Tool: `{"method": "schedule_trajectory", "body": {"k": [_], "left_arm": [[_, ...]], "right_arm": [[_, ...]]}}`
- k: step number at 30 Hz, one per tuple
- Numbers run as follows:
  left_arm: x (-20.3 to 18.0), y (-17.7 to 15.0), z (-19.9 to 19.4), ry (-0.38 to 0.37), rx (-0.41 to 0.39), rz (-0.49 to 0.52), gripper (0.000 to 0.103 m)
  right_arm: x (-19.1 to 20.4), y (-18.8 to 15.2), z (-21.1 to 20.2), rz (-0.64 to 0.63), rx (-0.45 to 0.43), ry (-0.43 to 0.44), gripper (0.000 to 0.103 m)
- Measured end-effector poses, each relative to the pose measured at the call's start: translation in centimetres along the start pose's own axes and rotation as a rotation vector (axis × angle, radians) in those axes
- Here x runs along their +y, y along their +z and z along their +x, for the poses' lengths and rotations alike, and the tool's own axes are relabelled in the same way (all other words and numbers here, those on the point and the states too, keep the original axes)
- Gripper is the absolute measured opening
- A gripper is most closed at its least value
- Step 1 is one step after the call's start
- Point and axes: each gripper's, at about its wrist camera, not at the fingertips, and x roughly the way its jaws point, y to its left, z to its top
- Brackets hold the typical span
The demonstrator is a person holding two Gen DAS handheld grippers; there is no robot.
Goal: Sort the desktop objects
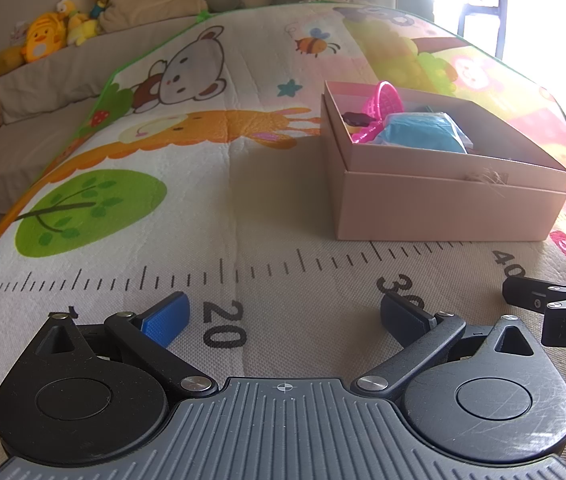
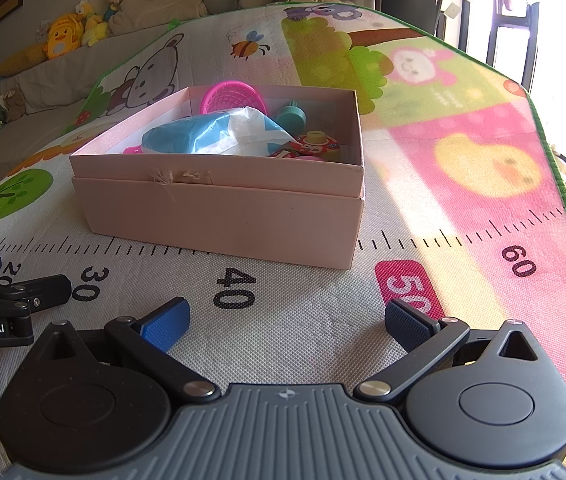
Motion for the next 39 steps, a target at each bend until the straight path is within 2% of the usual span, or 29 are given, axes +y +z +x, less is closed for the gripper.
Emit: {"method": "schedule_trajectory", "body": {"k": [31,39], "left_arm": [[-0.11,-0.09,-0.13,0.004,0.000,0.005,0.103],[0.10,0.07,-0.15,-0.017,0.011,0.008,0.103]], "right_arm": [[0.00,0.01,0.00,0.000,0.000,0.000,0.103],[0.01,0.01,-0.01,0.000,0.000,0.000,0.103]]}}
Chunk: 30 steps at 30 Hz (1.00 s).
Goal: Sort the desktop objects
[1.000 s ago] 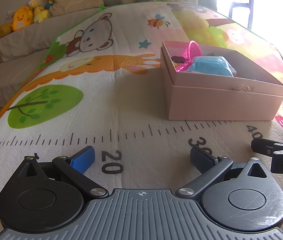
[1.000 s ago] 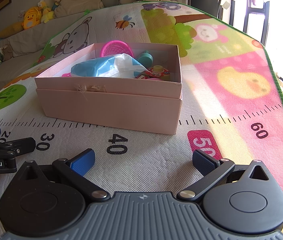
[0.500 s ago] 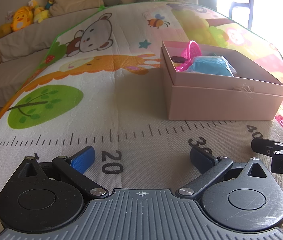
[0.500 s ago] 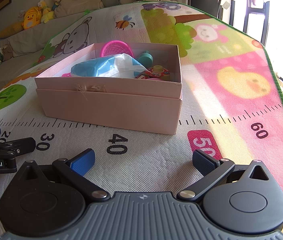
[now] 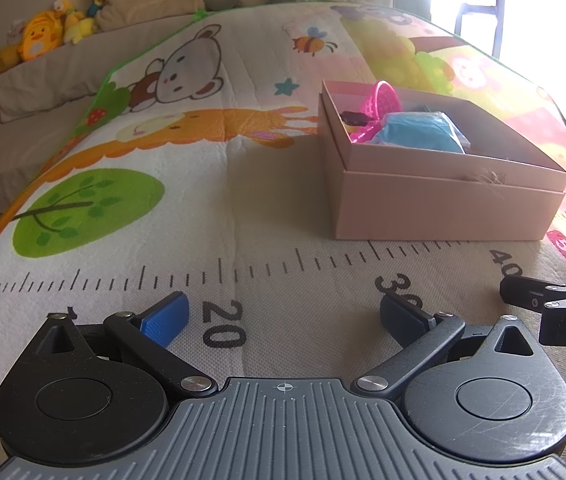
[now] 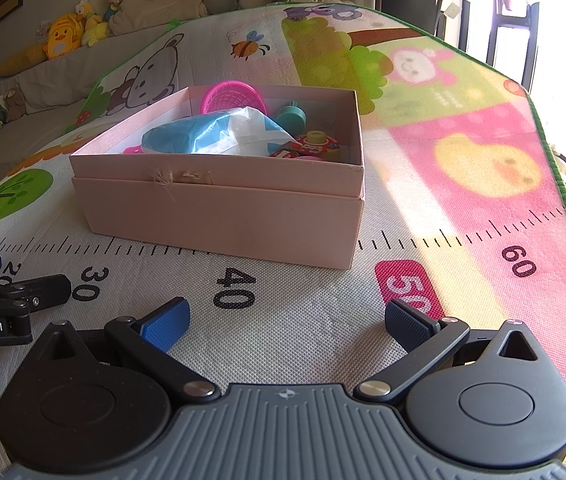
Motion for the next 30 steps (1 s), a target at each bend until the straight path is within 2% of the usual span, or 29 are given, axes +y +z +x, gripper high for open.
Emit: {"method": "schedule_trajectory", "body": {"k": [8,30], "left_arm": [[0.19,0.55,0.18,-0.012,0.040,0.009,0.103],[0.24,0.47,0.27,-0.009,0.035,0.004,0.103]], "right_arm": [[0.00,0.02,0.04,0.000,0.000,0.000,0.103],[-0.02,-0.02,0.02,0.000,0.000,0.000,0.103]]}}
